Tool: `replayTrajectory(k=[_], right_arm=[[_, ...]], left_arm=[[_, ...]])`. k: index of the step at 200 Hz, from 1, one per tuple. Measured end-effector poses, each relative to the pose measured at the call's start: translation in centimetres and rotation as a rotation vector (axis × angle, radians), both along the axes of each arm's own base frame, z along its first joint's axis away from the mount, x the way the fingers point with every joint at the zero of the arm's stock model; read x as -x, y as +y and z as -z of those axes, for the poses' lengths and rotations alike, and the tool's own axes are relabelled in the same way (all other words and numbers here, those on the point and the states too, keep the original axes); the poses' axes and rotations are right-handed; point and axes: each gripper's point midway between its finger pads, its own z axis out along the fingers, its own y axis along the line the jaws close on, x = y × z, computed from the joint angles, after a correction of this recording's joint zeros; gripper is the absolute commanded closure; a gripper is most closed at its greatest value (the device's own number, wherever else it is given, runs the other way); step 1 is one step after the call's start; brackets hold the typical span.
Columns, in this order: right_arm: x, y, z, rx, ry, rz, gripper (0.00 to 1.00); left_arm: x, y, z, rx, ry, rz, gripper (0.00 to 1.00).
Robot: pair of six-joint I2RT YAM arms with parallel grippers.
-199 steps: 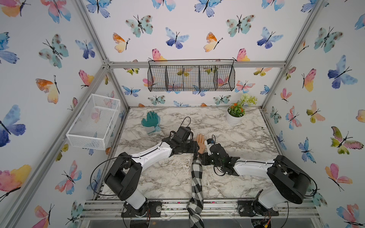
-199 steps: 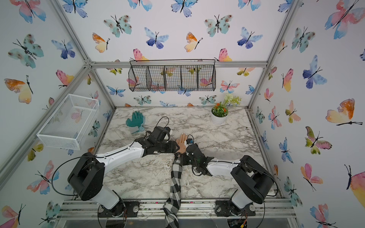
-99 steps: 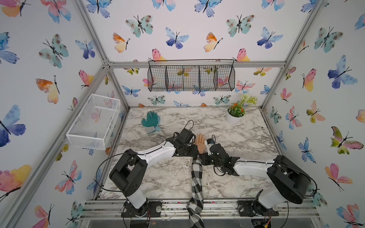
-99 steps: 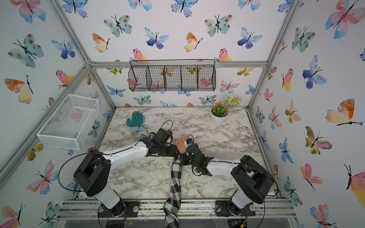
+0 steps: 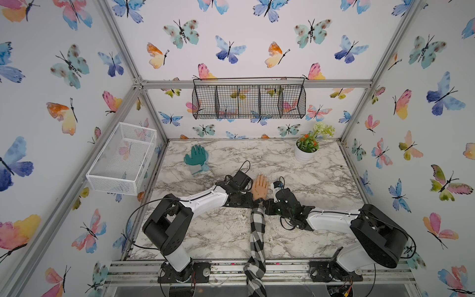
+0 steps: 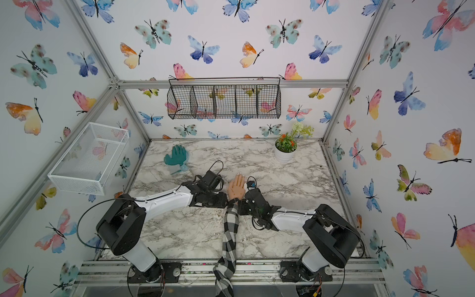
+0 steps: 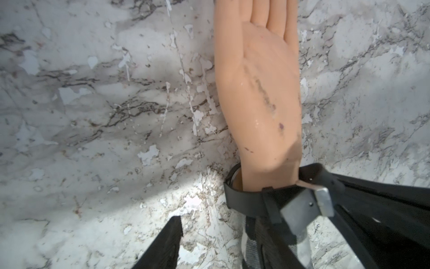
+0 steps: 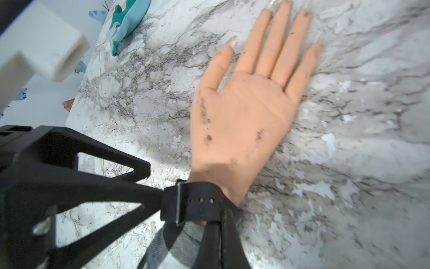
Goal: Take off the watch
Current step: Untie the watch from the hand.
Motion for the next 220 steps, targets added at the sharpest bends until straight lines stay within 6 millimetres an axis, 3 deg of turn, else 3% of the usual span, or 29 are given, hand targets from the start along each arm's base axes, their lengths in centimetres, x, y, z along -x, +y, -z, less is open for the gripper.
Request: replayTrajectory(k=[36,64,101,136,192,220], right_arm=[[0.5,-0.9,-0.6,-0.091,0.006,0.033,0.97],[0.5,-0.3,-1.7,-0.12,-0.005,0.005,0.98],[-1.2,1.9,-1.3,-0.022,0.016,-0.05,0.97],[-0.9,1.4,-0.5,0.016,0.027,-0.058,0.98],[-1.3,-0.3,0.1,0.094,0.04,0.017,0.98],[-2.2,-0.6,-1.0,0.141,0.03,0.06,0.98]], left_arm=[[0.1,0.1,0.4,-0.009,0.01,0.0,0.46],[0.1,0.1,0.4,-0.008,0.009,0.0,0.46],[0.0,0.0,0.3,-0.002,0.006,-0.003,0.45],[-0.2,-0.2,-0.1,0.01,-0.003,-0.009,0.44],[-1.0,-1.1,-2.5,0.088,-0.06,-0.026,0.44],[-1.3,-1.4,-3.0,0.107,-0.077,-0.031,0.44]])
